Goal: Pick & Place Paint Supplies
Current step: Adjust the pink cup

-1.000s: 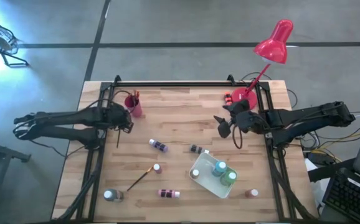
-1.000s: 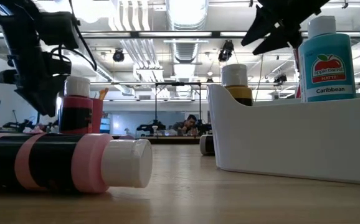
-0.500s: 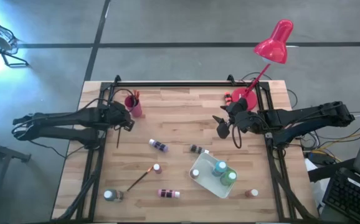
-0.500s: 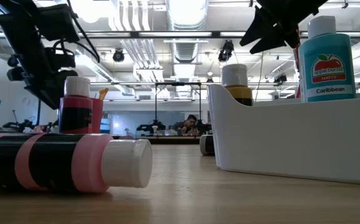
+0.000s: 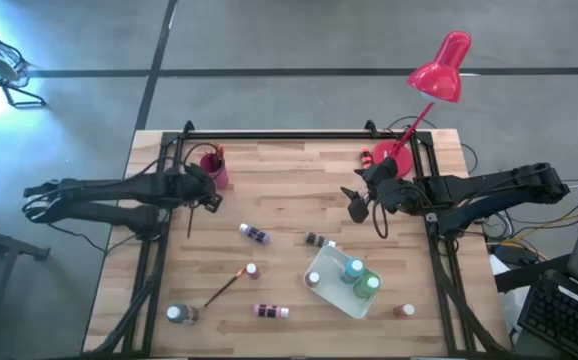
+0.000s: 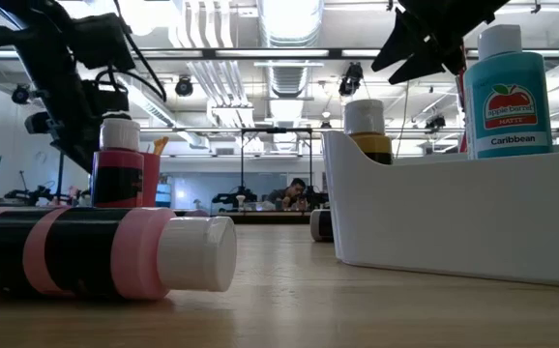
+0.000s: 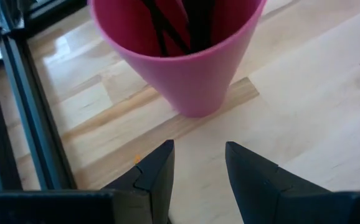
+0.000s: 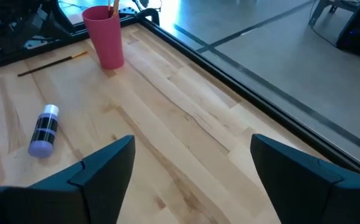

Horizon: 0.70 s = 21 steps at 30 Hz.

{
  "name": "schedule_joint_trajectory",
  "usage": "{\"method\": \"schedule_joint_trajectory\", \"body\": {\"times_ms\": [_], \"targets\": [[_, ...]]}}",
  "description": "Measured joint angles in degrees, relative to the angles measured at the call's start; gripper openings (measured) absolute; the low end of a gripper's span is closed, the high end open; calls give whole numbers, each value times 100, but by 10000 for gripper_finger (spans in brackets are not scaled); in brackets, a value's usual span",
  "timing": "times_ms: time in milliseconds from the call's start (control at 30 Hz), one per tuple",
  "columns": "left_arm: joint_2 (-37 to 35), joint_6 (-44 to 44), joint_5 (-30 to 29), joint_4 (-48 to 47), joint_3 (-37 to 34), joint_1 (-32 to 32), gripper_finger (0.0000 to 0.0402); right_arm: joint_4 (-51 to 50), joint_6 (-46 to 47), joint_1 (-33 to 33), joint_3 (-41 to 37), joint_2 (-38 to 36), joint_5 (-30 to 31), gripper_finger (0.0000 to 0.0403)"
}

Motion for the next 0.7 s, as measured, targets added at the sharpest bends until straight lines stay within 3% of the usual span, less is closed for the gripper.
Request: {"method": "schedule_joint_trajectory", "body": {"times_ms": [333, 700], "targets": [[387, 202, -290, 350, -2, 173, 149, -2, 0, 4, 0, 0, -6, 331], [390, 331, -223, 772, -150, 337, 149, -5, -21, 4, 0, -2, -8, 308]]}}
